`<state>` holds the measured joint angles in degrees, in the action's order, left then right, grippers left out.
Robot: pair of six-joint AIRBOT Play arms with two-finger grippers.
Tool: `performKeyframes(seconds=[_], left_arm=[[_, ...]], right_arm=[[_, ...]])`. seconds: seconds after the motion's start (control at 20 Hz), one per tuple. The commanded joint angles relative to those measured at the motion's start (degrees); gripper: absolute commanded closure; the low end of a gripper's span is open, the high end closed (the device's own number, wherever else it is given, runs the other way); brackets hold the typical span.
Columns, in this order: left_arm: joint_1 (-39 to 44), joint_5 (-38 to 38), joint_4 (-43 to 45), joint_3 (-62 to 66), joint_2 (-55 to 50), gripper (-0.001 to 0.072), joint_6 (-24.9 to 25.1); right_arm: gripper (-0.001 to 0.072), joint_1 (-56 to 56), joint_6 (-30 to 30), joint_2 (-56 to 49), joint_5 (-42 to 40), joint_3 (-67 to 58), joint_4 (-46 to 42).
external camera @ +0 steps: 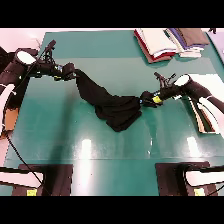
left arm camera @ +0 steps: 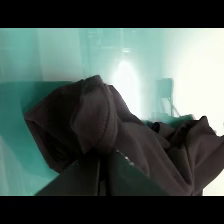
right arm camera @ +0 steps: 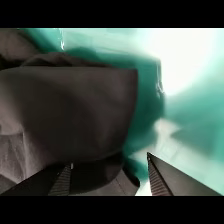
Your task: Fold the shirts.
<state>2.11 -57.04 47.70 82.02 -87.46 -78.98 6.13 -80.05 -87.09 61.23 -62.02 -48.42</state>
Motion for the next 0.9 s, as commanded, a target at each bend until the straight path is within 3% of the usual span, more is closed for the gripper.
performKeyframes(seconds=[0.0,0.1,0.15,0.25,0.3,0.5,0.65,0.85], left_arm=[[0.0,0.0,0.1,0.1,0.0,0.0682,0.0],[0.0,0.0,0.1,0.1,0.0,0.0682,0.0],[0.0,0.0,0.0,0.1,0.0,0.0682,0.0],[0.0,0.0,0.0,0.1,0.0,0.0683,0.0],[0.0,-0.2,0.0,0.1,0.0,0.0683,0.0],[0.0,-0.5,0.9,1.1,3.9,0.0684,0.0],[0.0,-0.7,4.6,7.5,12.5,0.0683,0.0],[0.0,-0.5,6.1,18.1,26.3,0.0683,0.5]], right_arm=[[0.0195,2.1,1.0,-1.9,-3.4,-0.2,1.0],[0.0244,4.3,1.1,-2.4,-7.5,-0.2,1.0],[0.0318,5.3,1.1,-2.4,-9.6,-0.2,0.9],[0.0589,7.0,2.0,-2.4,-12.9,-0.5,0.7],[0.0687,7.6,3.3,-2.4,-13.7,-1.1,0.7],[0.0689,6.3,4.1,3.0,-11.0,-7.3,-5.8],[0.0689,2.9,4.1,12.9,-4.5,-16.0,-13.8],[0.0689,-1.7,4.1,26.3,3.9,-28.0,-16.3]])
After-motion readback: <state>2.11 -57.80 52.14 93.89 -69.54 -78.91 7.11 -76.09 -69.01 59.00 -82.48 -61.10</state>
